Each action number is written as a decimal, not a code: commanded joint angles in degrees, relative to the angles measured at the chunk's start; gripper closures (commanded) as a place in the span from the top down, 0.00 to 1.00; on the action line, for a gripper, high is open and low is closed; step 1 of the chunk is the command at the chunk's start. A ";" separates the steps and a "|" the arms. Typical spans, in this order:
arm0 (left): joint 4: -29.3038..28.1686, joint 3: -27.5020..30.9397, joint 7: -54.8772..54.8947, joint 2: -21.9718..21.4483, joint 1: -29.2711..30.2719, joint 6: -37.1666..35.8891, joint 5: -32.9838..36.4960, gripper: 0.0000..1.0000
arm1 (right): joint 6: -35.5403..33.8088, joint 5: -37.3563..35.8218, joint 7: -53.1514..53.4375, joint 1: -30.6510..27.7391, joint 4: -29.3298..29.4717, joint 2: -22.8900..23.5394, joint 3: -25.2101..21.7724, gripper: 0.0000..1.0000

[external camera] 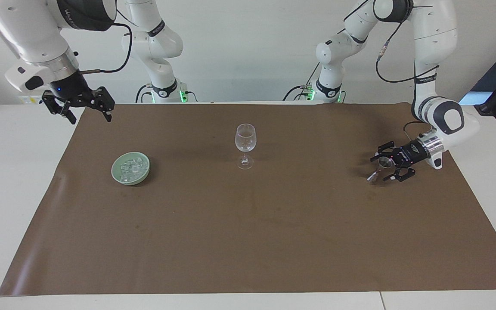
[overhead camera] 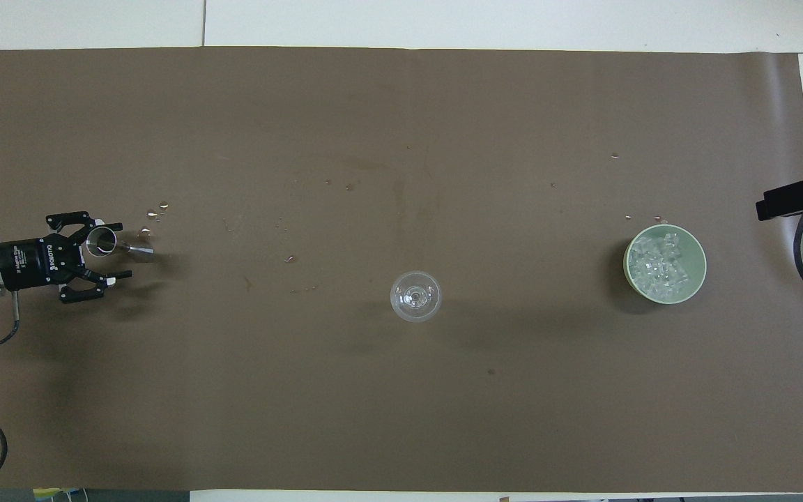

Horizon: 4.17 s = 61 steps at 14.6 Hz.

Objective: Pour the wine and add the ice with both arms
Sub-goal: 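Close the left gripper around the small metal cup, then carry the cup to the glass while the right gripper reaches the bowl, then tilt the metal cup over the clear glass with the left gripper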

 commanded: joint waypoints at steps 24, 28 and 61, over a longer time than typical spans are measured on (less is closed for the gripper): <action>0.23 -0.03 -17.55 -20.78 -21.35 -9.65 -0.90 0.00 | 1.96 0.94 0.28 -0.91 -6.49 -3.39 -0.04 1.00; -0.12 -0.29 -24.99 -24.04 -31.56 -2.18 1.82 0.00 | 19.53 1.82 0.63 -0.82 -23.02 -7.27 0.22 1.00; 3.40 -0.47 -73.35 -20.71 -64.62 25.25 64.30 0.00 | 42.07 1.82 -2.71 -0.73 -38.87 4.07 0.22 0.54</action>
